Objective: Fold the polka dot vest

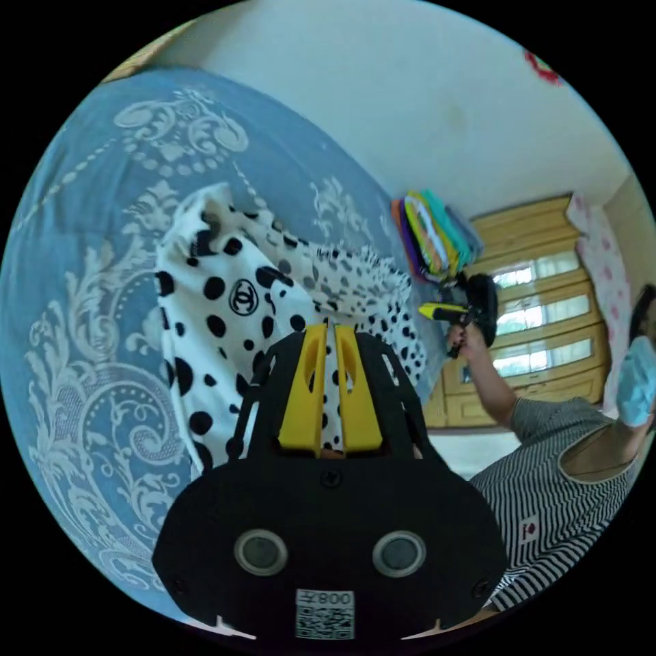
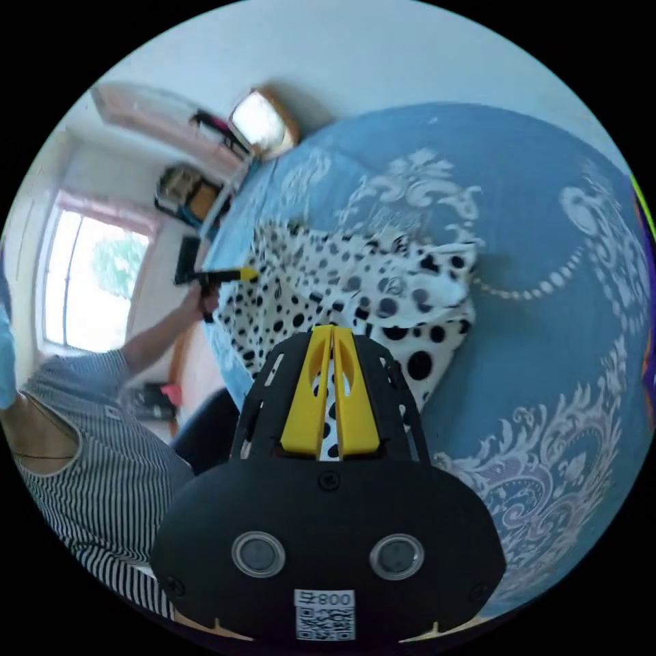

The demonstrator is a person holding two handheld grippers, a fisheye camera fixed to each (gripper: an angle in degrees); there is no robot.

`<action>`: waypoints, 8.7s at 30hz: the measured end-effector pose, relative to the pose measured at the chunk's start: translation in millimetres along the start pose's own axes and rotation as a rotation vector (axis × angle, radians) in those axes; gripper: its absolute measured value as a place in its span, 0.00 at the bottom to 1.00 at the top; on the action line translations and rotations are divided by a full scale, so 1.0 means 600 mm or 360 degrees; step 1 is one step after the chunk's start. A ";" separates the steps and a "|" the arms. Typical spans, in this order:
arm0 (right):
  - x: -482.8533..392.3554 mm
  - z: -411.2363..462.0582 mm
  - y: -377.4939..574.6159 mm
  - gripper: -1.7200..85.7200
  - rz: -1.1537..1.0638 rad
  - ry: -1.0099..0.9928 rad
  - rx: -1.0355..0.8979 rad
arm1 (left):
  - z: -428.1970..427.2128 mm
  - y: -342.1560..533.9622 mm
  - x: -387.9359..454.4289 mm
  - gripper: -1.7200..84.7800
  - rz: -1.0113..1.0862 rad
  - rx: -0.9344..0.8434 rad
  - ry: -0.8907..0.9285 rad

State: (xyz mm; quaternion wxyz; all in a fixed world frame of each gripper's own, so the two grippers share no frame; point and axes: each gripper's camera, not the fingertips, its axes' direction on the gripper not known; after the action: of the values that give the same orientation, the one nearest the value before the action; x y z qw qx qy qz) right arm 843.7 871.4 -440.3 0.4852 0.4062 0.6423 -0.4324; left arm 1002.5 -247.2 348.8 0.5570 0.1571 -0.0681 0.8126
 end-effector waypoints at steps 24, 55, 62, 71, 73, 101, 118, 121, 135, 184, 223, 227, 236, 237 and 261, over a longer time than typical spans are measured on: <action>-0.145 -0.059 -0.216 0.05 -0.0070 0.0774 -0.0031 | 0.228 -0.145 -0.002 0.07 0.0218 -0.0082 -0.0690; -0.177 -0.128 -0.204 0.02 0.0095 0.0786 0.0114 | 0.176 -0.145 -0.016 0.04 0.0187 0.0137 -0.0763; -0.188 -0.125 -0.170 0.02 0.0082 0.0774 0.0156 | 0.089 -0.105 -0.027 0.07 0.0116 0.0254 -0.0851; -0.188 -0.143 -0.126 0.03 0.0165 0.0779 0.0360 | 0.060 -0.086 -0.043 0.07 0.0104 0.0167 -0.0941; -0.172 -0.122 -0.126 0.03 0.0212 0.0811 0.0305 | 0.047 -0.081 -0.044 0.06 0.0086 0.0176 -0.0935; -0.109 -0.018 0.081 0.02 0.0407 0.0448 0.0521 | -0.228 0.103 -0.039 0.07 -0.0133 0.0586 -0.0548; -0.179 0.102 0.350 0.02 0.0306 0.0405 0.0365 | -0.261 0.373 0.043 0.09 -0.0281 0.0373 -0.0656; -0.160 0.129 0.423 0.03 0.0449 0.0321 0.0348 | -0.260 0.415 0.030 0.12 -0.0381 0.0368 -0.0581; -0.102 0.288 0.547 0.03 0.0648 -0.0026 0.0335 | -0.178 0.448 0.040 0.05 -0.0526 0.0314 -0.0446; 0.007 0.477 0.475 0.07 0.0785 -0.0554 0.0598 | 0.716 0.249 0.639 0.04 0.0578 -0.0059 -0.0295; -0.019 0.282 -0.099 0.05 0.0770 -0.0447 0.0413 | 0.715 0.323 0.591 0.04 0.0657 -0.0132 -0.0085; -0.049 0.223 -0.133 0.05 0.0773 -0.0473 0.0478 | 0.660 0.335 0.575 0.04 0.0665 -0.0118 -0.0061; -0.177 0.070 -0.232 0.04 0.0664 -0.0504 0.0626 | 0.462 0.364 0.519 0.04 0.0591 0.0053 0.0095; -0.191 0.059 -0.243 0.04 0.0643 -0.0494 0.0632 | 0.442 0.366 0.512 0.04 0.0579 0.0080 0.0109; -0.688 0.013 -0.754 0.05 0.0127 -0.0157 0.0065 | -0.162 0.657 -0.004 0.03 -0.0675 0.0937 0.0234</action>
State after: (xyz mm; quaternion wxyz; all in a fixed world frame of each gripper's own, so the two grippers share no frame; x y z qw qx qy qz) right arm 502.0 687.7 33.6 0.5249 0.4195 0.5919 -0.4452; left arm 620.6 -367.3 282.0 0.6474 0.2625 0.2428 0.6730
